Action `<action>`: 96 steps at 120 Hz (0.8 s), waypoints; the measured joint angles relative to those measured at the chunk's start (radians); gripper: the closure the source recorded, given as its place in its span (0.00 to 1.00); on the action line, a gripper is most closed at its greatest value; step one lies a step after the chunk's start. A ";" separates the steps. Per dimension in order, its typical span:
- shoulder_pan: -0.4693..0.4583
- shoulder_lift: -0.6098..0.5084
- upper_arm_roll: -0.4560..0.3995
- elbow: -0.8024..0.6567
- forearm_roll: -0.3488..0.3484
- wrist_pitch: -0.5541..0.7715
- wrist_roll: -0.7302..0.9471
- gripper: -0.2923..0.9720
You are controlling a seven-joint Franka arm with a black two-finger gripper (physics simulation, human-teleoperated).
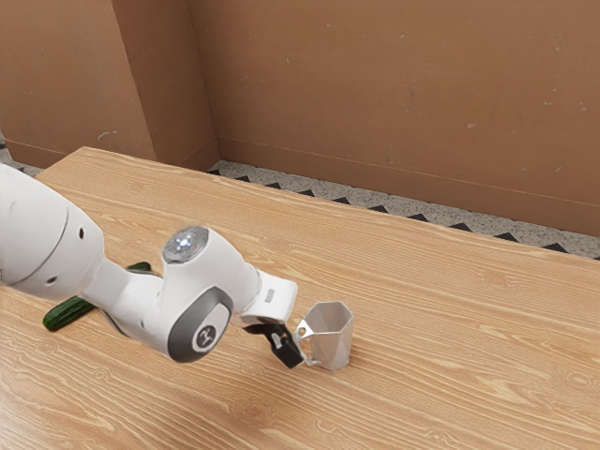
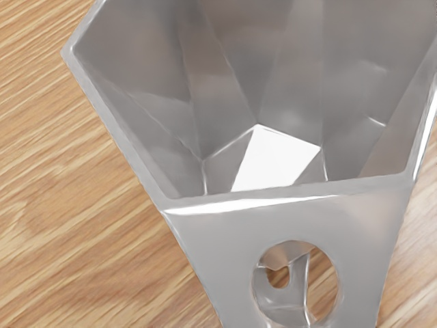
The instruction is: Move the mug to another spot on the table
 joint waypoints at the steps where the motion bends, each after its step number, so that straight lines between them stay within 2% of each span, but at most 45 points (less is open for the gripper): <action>1: -0.001 0.001 0.000 0.001 -0.003 0.000 0.001 0.23; 48: -0.022 0.061 -0.019 0.048 -0.110 0.008 0.033 0.25; 96: -0.022 0.063 -0.020 0.056 -0.124 0.008 0.049 0.56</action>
